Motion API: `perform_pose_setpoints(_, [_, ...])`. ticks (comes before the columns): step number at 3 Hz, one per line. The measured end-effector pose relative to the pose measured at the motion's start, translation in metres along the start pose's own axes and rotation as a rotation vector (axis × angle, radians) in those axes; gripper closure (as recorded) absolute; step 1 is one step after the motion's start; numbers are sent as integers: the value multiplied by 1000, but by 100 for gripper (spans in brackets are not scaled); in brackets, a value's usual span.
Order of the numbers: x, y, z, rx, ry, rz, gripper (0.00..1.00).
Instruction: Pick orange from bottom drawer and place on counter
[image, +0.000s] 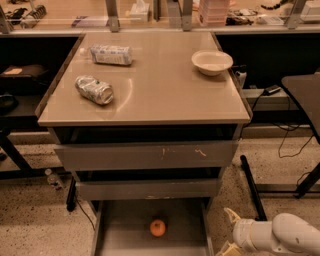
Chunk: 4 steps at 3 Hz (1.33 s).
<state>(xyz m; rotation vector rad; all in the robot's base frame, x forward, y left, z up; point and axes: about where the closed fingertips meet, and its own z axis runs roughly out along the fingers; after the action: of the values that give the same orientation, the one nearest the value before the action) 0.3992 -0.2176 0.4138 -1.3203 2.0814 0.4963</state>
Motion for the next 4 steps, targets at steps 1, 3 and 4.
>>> perform_pose_setpoints(1, [10,-20,52,-4,-1,-46,0])
perform_pose_setpoints(3, [6,-13,63,-1,16,-108,0])
perform_pose_setpoints(4, [6,-18,107,-14,18,-172,0])
